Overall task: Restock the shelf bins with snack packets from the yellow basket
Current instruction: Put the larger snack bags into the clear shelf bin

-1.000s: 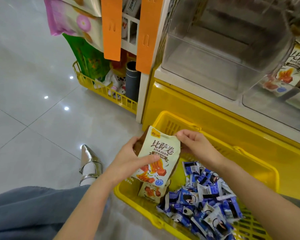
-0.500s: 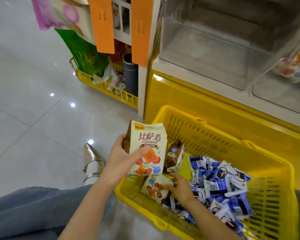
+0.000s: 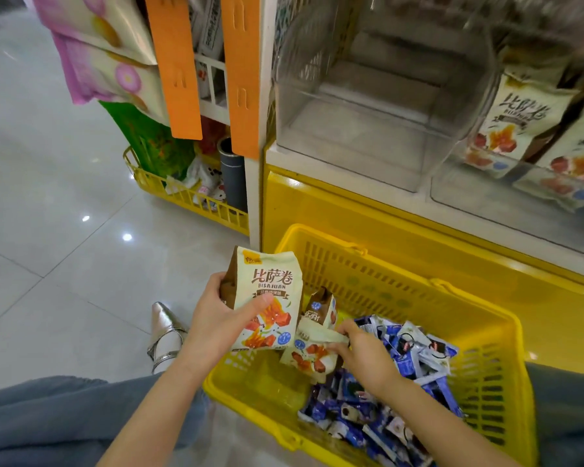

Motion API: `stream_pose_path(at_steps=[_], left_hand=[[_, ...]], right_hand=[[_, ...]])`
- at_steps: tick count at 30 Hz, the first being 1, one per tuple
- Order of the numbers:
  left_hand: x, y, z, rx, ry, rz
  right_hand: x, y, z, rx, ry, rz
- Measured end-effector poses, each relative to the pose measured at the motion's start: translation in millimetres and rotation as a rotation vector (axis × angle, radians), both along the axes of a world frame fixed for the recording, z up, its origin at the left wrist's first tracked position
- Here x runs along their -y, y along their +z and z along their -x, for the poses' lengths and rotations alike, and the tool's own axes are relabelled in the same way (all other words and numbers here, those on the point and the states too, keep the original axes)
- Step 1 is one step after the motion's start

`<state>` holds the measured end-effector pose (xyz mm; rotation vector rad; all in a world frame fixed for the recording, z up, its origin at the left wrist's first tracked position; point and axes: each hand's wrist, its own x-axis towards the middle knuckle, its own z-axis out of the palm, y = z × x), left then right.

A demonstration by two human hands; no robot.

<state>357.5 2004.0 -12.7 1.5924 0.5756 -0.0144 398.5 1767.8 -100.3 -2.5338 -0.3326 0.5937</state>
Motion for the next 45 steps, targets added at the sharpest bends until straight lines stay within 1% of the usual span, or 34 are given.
stream_pose_path(at_steps=[6, 9, 11, 14, 16, 18, 22, 24, 27, 30, 33, 35, 37, 40, 42, 45], left_hand=[[19.4, 22.7, 1.4, 0.07, -0.02, -0.032], [32.7, 34.3, -0.1, 0.116, -0.033, -0.058], [41.9, 44.6, -4.0, 0.158, -0.051, -0.077], [54.3, 64.2, -11.8, 0.219, -0.11, -0.119], [62.6, 79.3, -17.2, 0.252, -0.162, -0.157], [71.2, 93.7, -23.2, 0.282, -0.205, -0.198], [87.2, 120.3, -38.8, 0.328, -0.279, -0.257], [91.2, 129.8, -47.7, 0.345, -0.309, -0.256], [94.5, 137.8, -60.4, 0.355, -0.319, -0.232], [98.7, 138.6, -71.4, 0.366, -0.282, -0.194], [105.7, 137.9, -82.5, 0.368, -0.243, -0.132], [110.8, 138.2, -90.5, 0.373, -0.238, -0.1], [114.7, 138.9, -97.7, 0.389, -0.238, -0.068], [118.1, 139.7, -105.2, 0.399, -0.238, -0.034], [120.2, 139.9, -108.2, 0.395, -0.23, -0.004], [124.3, 138.9, -111.3, 0.381, -0.226, 0.052]], right_hand=[[36.5, 72.6, -14.7, 0.138, -0.095, -0.072], [54.7, 116.1, -19.0, 0.189, -0.15, -0.149], [66.6, 146.3, -23.1, 0.236, -0.225, -0.203], [86.8, 194.1, -32.5, 0.319, -0.302, -0.335], [101.3, 227.8, -41.3, 0.412, -0.342, -0.4], [114.5, 259.7, -52.2, 0.545, -0.404, -0.438], [133.3, 306.3, -75.0, 0.838, -0.492, -0.363], [138.1, 316.8, -86.8, 0.886, -0.514, -0.325], [138.2, 314.9, -105.3, 0.849, -0.466, -0.169], [132.5, 299.6, -126.1, 0.792, -0.389, -0.016], [125.9, 283.6, -149.6, 0.715, -0.315, 0.083], [122.9, 275.1, -163.9, 0.632, -0.332, 0.083], [121.0, 270.1, -176.6, 0.56, -0.406, 0.031], [122.0, 269.5, -192.5, 0.516, -0.433, 0.007], [122.9, 272.6, -198.4, 0.495, -0.406, 0.021], [122.9, 276.4, -199.6, 0.494, -0.383, 0.106]])
